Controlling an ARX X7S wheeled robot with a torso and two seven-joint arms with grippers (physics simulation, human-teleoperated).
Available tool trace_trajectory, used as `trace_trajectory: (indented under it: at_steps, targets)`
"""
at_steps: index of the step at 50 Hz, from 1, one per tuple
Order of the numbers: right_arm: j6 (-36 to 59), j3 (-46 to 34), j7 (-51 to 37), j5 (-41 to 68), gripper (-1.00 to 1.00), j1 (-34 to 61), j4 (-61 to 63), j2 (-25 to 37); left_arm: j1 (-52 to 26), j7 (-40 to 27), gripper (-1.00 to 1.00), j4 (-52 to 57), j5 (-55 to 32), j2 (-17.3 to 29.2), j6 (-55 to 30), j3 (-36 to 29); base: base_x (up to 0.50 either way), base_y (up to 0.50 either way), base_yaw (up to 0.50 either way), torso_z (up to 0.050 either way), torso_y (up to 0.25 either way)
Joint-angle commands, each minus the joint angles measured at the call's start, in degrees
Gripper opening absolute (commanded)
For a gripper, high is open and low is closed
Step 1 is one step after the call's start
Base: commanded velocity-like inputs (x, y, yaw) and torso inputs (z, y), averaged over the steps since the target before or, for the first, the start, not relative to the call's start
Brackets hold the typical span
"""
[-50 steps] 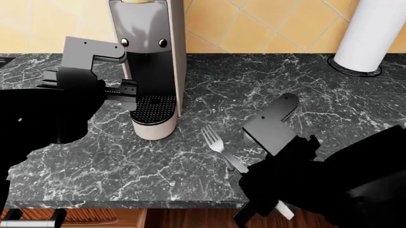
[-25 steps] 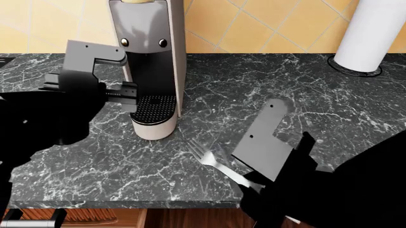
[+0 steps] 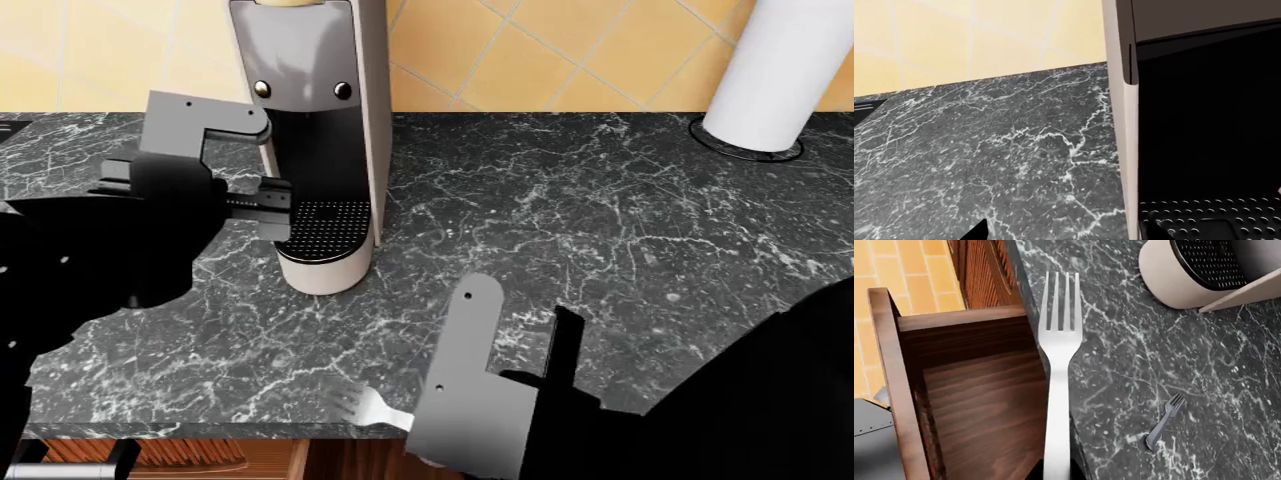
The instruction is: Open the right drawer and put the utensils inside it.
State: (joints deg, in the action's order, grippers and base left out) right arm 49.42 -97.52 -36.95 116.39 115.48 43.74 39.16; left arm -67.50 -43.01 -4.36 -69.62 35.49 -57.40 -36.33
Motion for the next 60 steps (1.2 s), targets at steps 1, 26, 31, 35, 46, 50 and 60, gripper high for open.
trace_trajectory:
  at_steps: [1,26,31,35,46,50,60]
  targets:
    - [-0.2,0.9,-0.6,1.4,-1.0,0.6,2.1,-1.8,0.0,-0.1,1.0,0.1,-0.1,-0.1,0.0,-0.1,0.0,0.0,0.0,0.0,0.0]
    - [-0.5,-2.4,-6.9,5.5,-1.0,-0.9,3.8,-4.7,-0.1,0.5,1.0,-1.1,0.4,-0.2,0.6,-0.4,0.0,0.0,0.0,0.0,0.0]
    - [-0.1,-2.9,-7.0,5.2,-1.0,-1.3,3.2,-4.3,-0.4,0.6,1.0,-1.3,0.3,-0.2,0.5,-0.4,0.0,0.0,0.0,0.0,0.0]
    - [0.1,-3.6,-7.7,6.1,-1.0,-1.2,2.5,-4.5,-0.2,0.4,1.0,-1.0,0.1,-0.1,0.5,-0.3,0.0,0.0,0.0,0.0,0.0]
    - [0.5,-4.8,-9.5,7.6,1.0,-0.7,0.7,-4.9,0.0,0.5,1.0,-0.9,0.0,0.1,0.6,-0.2,0.0,0.0,0.0,0.0,0.0]
    - [0.4,-4.9,-9.6,7.2,1.0,-1.1,0.4,-5.0,0.1,0.7,1.0,-1.1,0.2,-0.1,0.8,-0.5,0.0,0.0,0.0,0.0,0.0]
    - [0.3,-4.5,-10.1,8.1,1.0,-0.5,0.5,-5.5,0.1,0.6,1.0,-1.0,0.0,0.0,0.7,-0.5,0.0,0.0,0.0,0.0,0.0]
